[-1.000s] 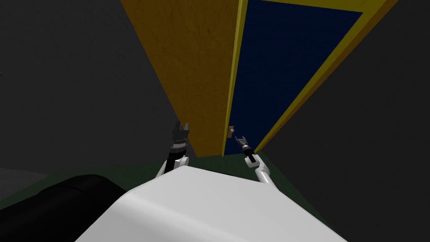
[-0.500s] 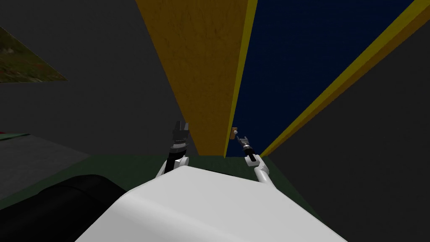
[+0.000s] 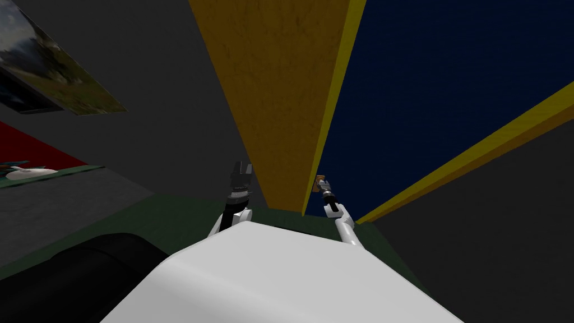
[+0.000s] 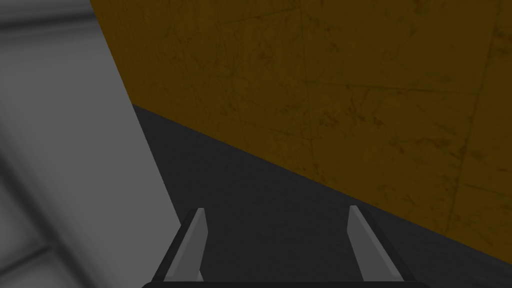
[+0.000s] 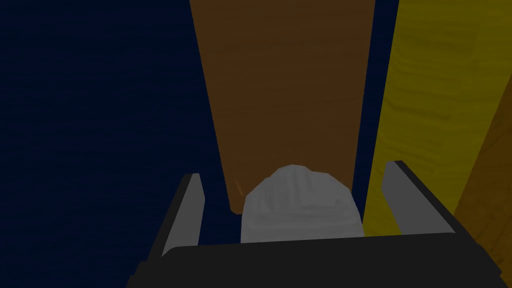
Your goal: Pull the door open
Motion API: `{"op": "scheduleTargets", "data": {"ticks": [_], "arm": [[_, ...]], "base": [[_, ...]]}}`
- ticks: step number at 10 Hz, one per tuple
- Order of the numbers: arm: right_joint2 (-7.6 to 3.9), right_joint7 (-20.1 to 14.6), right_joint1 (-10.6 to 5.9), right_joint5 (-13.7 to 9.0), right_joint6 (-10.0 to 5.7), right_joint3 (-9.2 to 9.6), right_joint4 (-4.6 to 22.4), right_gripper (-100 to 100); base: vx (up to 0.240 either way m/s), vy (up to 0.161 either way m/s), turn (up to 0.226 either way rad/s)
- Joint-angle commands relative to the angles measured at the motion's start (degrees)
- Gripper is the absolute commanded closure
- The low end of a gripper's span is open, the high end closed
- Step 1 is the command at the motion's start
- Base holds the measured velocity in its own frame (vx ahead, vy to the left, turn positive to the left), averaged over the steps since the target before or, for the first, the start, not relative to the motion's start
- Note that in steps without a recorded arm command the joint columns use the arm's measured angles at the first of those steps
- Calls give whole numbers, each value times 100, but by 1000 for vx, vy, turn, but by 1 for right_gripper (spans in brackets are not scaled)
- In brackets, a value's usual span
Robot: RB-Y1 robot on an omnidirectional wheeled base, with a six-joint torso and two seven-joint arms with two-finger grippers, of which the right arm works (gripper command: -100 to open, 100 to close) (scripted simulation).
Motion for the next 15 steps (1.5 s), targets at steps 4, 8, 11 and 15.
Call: {"op": "scheduleTargets", "data": {"ticks": [4, 8, 11, 15], "arm": [[-6, -10, 10, 1, 4, 2, -1, 100], [-44, -316, 127, -178, 30, 23, -19, 100], [-75, -685, 224, -400, 44, 57, -69, 100], [-101, -1195, 331, -716, 59, 125, -151, 100]], "base": [[-24, -2, -3], [-51, -5, 5], [-113, -20, 16], [-65, -12, 27]]}}
